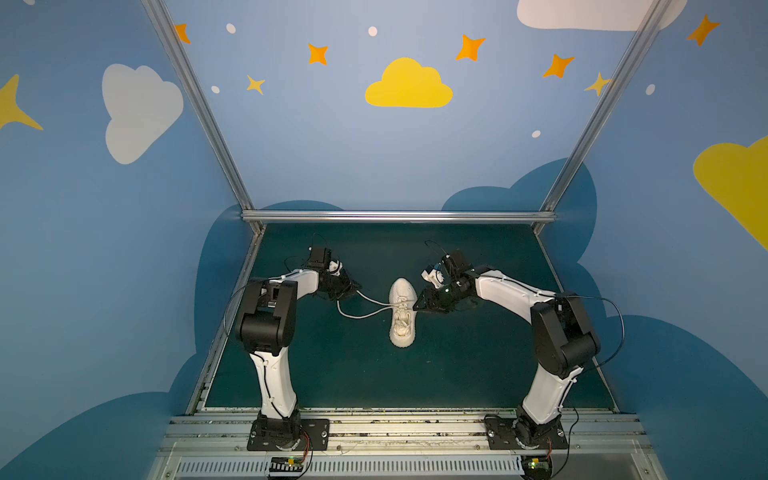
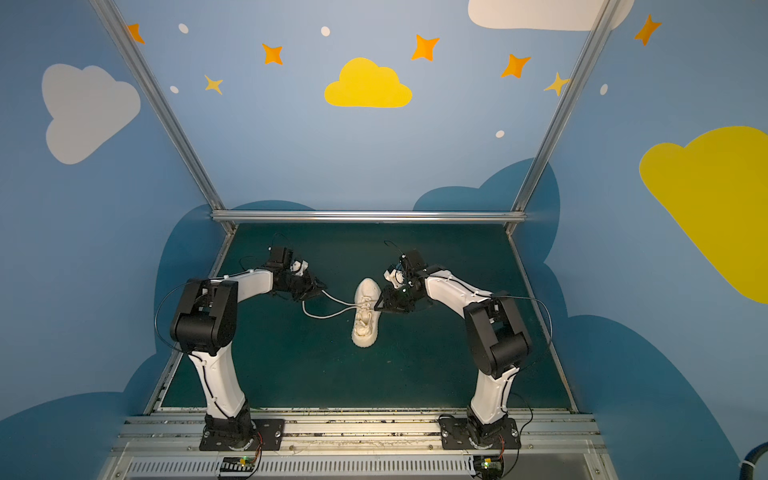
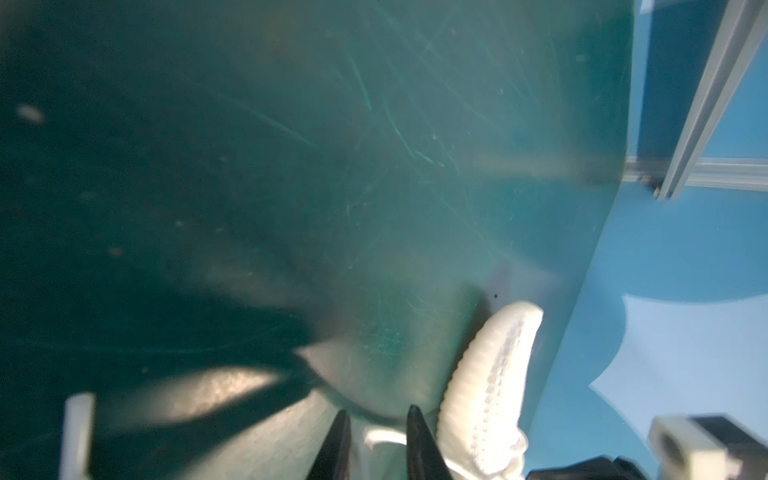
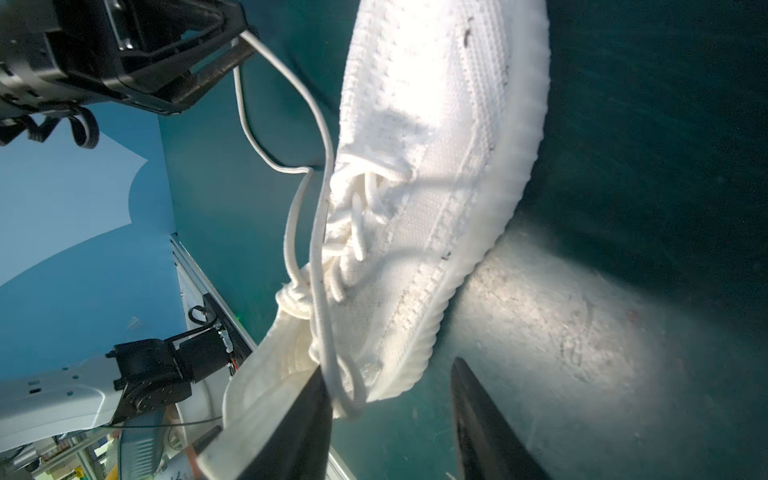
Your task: Tie the shoes
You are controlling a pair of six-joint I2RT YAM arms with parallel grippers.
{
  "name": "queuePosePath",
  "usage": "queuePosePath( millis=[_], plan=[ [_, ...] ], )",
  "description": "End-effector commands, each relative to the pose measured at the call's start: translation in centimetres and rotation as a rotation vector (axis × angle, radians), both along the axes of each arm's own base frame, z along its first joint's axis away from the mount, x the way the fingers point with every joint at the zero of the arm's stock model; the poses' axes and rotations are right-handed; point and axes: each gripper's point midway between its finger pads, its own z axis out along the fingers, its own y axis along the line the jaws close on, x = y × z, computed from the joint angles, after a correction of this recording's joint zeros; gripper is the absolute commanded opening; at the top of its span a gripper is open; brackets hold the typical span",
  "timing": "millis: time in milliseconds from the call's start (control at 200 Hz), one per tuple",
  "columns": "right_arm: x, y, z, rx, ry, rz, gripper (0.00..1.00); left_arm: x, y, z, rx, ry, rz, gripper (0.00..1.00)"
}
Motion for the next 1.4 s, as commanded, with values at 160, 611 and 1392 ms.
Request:
queuePosePath(
  millis=[160, 611, 1392],
  plan=[
    [-0.5, -0.1, 1.9, 0.071, -0.001, -0.008, 0.55, 0.3, 0.4, 1.3, 0.012, -0.026, -0.005, 0.43],
    [-0.7, -0.3, 4.3, 0.167, -0.024, -0.011, 0.61, 0.3, 0.9, 4.8, 0.040, -0.129, -0.042, 0.56],
    [-1.7, -3.6, 7.4, 0.101, -0.089, 0.001, 0.60, -8.1, -6.3, 5.4, 0.277, -0.545, -0.622, 0.56]
  ],
)
